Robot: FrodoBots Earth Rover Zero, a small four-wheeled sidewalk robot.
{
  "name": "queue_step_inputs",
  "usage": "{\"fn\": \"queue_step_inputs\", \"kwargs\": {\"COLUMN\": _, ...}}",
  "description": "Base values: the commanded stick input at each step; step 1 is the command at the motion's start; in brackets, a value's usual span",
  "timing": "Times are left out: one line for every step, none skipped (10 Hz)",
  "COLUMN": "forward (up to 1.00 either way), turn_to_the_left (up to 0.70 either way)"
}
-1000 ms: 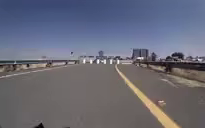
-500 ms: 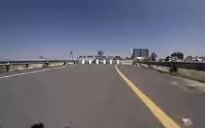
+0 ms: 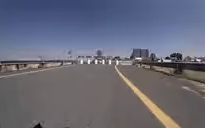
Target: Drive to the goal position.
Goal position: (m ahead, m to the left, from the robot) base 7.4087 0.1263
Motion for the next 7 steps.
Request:
{"fn": "queue_step_inputs", "kwargs": {"forward": 1.0, "turn_to_the_left": 0.0}}
{"fn": "queue_step_inputs", "kwargs": {"forward": 1.0, "turn_to_the_left": 0.0}}
{"fn": "queue_step_inputs", "kwargs": {"forward": 1.0, "turn_to_the_left": 0.0}}
{"fn": "queue_step_inputs", "kwargs": {"forward": 1.0, "turn_to_the_left": 0.0}}
{"fn": "queue_step_inputs", "kwargs": {"forward": 1.0, "turn_to_the_left": 0.0}}
{"fn": "queue_step_inputs", "kwargs": {"forward": 1.0, "turn_to_the_left": 0.0}}
{"fn": "queue_step_inputs", "kwargs": {"forward": 1.0, "turn_to_the_left": 0.0}}
